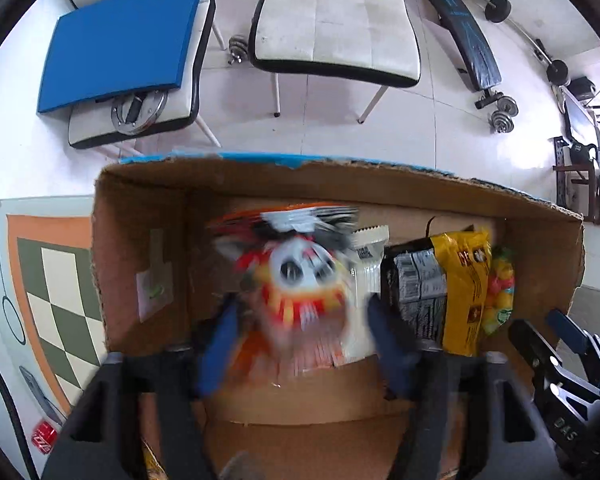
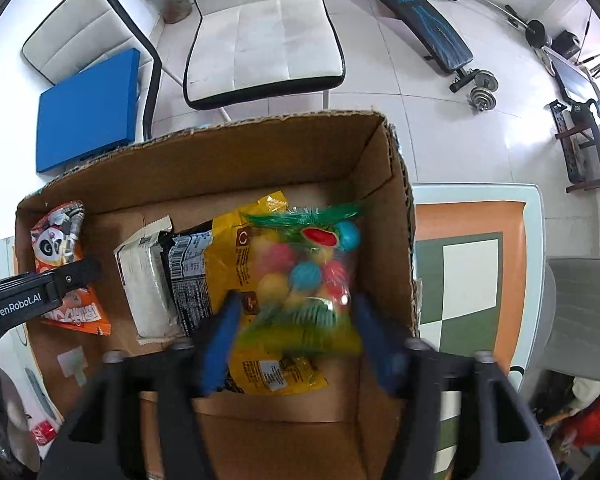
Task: Organize snacks
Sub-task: 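Carry both bags into the box and open both tools, then grasp the cookie packet with left tool while right tool grasps orange bag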
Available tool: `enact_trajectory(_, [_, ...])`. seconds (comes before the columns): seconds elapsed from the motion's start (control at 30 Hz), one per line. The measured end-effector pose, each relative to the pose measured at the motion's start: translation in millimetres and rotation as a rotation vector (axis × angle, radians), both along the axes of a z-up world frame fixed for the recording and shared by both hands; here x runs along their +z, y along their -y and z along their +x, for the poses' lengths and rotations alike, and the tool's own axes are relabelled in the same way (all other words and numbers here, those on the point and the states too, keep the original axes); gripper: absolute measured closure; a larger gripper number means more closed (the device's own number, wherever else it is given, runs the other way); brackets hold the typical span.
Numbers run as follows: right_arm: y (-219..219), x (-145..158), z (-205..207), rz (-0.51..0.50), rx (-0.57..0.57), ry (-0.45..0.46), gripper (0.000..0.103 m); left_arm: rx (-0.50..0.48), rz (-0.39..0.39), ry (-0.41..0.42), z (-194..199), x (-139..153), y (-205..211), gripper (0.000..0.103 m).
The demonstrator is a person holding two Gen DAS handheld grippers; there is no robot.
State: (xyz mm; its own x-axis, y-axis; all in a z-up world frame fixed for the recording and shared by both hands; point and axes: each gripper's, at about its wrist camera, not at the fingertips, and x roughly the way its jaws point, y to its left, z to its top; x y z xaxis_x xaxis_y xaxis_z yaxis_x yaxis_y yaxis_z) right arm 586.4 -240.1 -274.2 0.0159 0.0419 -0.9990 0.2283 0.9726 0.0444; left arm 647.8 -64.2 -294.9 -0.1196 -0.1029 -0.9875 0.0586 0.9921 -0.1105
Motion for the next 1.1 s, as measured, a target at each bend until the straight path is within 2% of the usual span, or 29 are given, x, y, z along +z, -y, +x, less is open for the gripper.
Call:
enact_trajectory(0.03, [0.3,0.9,0.8,0.001,-0.003,0.001,0.017,-0.002,0.002,0.008,0.2,1.4,0.2,0.015])
enact_trajectory(0.17, [1.2,5.7,1.1,0.021,-0.014,0.007,0.01,-0.01,-0.013,0.029,-3.2,9.7,1.3,0.015])
enact_trajectory(0.27, [-1.0,10.4,-2.3,0.043,-0.016,0.011,0.01,-0.037,-0.022,0.068,-9.9,22.1,4.9,0.015])
enact_trajectory(0.4, [-6.2,19.1,-13.9,0.074,-0.011,0.034,0.008,-0.071,0.015,0.223,-25.0,53.6,8.1,0.015])
enact_trajectory(0.43, [-8.1,22.4,-18.4,0.087,-0.007,0.044,0.008,-0.079,0.003,0.256,-31.9,64.2,8.4,0.015])
enact_trajectory(0.57, [-14.1,41.9,-43.8,0.118,0.006,0.098,0.008,-0.095,-0.025,0.35,-59.5,97.6,6.1,0.015])
enact_trajectory(0.73, [-24.3,72.0,-88.7,0.144,0.016,0.169,0.007,-0.115,-0.008,0.445,-121.4,134.2,-2.1,0.015])
enact_trajectory(0.9, [-35.1,88.9,-153.3,0.153,0.008,0.196,0.007,-0.066,0.018,0.408,-187.8,130.2,-29.0,0.015])
enact_trajectory(1.1, [-20.8,66.2,-234.4,0.154,-0.093,0.128,0.007,0.063,0.003,0.225,-268.6,76.2,-73.2,0.015])
